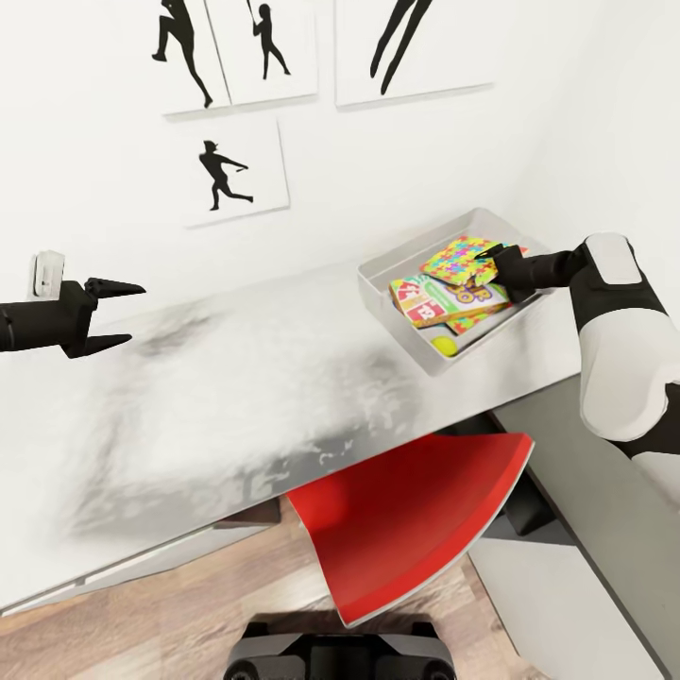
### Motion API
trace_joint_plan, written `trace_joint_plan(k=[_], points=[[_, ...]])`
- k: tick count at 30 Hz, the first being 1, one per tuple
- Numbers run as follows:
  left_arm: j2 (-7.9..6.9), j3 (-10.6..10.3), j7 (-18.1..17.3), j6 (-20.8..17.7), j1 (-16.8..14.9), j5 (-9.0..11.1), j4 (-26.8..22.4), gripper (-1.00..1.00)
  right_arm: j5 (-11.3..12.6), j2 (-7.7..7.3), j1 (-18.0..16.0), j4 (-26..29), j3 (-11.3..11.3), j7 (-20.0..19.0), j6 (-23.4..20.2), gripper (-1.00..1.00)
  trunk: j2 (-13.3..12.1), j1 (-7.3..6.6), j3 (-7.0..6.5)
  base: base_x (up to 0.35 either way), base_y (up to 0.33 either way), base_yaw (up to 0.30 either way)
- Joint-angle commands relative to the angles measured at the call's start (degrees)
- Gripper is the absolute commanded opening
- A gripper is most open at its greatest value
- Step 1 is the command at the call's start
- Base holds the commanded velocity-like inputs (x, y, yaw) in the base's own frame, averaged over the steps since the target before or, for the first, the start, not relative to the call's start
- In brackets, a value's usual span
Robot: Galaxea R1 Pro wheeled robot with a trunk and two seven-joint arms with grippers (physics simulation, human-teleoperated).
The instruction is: Put all the toys in the child's room - the three board games (two on the bed and one on the table), the two jigsaw puzzles on the table, and the tennis ball on the table - inside the toy box on the table in the child's room.
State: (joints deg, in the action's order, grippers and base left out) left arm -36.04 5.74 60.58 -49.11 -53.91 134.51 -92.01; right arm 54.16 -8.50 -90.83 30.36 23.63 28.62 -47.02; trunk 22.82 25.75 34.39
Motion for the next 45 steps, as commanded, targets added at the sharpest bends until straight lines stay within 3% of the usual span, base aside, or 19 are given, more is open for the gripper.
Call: trace_joint_plan(k=[1, 24, 25, 45], points=[[0.00, 0.1, 0.6, -0.2, -0.1, 0.5, 0.0, 1.00, 0.6, 0.04, -0.1, 0.0, 0.1, 0.6, -0.1, -1.00, 0.1, 0.03, 0.11, 0.000, 0.000, 0.000], [0.01, 0.1, 0.6, -0.3, -0.1, 0.5, 0.0, 1.00, 0.6, 0.42, -0.1, 0.0, 0.1, 0.5, -0.1, -1.00, 0.1, 0.03, 0.23, 0.000, 0.000, 0.000], [0.01, 0.1, 0.6, -0.3, -0.1, 0.5, 0.0, 1.00, 0.6, 0.42, -0.1, 0.0, 0.1, 0.5, -0.1, 1.00, 0.1, 0.03, 0.23, 0.000, 0.000, 0.000], [0.01, 0.1, 0.6, -0.3, -0.3, 0.5, 0.0, 1.00, 0.7, 0.17, -0.1, 0.1, 0.2, 0.6, -0.4, 1.00, 0.1, 0.03, 0.23, 0.000, 0.000, 0.000]])
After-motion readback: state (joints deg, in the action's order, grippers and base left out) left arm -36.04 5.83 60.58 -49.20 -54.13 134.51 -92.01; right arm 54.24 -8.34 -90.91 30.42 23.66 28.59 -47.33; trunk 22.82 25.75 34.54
